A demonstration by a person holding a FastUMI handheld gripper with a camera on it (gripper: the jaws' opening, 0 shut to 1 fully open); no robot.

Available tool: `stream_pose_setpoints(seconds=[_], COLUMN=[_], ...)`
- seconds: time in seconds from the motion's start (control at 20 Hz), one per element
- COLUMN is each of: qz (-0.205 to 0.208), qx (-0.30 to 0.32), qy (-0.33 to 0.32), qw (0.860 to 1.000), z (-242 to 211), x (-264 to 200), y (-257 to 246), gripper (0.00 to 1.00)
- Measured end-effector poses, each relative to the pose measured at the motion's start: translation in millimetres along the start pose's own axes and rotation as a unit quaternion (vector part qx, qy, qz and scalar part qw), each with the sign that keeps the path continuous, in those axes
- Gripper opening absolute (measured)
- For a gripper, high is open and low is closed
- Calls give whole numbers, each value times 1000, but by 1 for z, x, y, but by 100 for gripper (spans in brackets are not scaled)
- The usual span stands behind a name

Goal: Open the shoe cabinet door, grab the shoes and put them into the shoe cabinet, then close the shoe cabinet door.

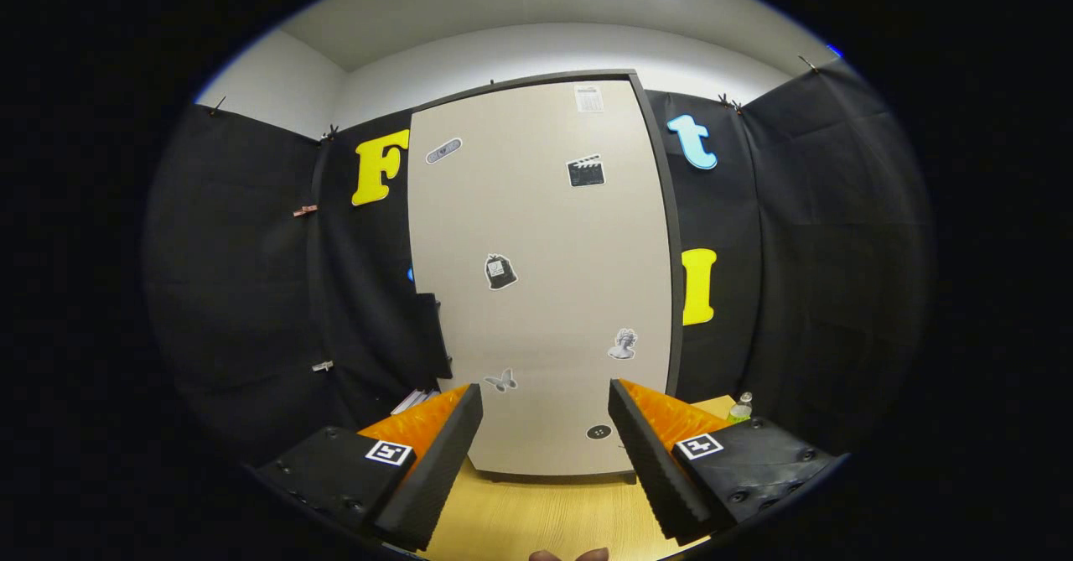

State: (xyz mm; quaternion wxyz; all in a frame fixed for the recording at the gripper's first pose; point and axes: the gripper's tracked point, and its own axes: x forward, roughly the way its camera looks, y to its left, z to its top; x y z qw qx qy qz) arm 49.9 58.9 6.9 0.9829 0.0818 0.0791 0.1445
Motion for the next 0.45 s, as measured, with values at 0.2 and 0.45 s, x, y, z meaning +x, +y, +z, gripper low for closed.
stream_pose_setpoints(seconds=[0.2,0.45], qz=[0,-3], qx=[-1,1], qy=[1,0], qw=[1000,1000], z=[-1,0], x=[0,2], y=[-1,-4], gripper=[98,98])
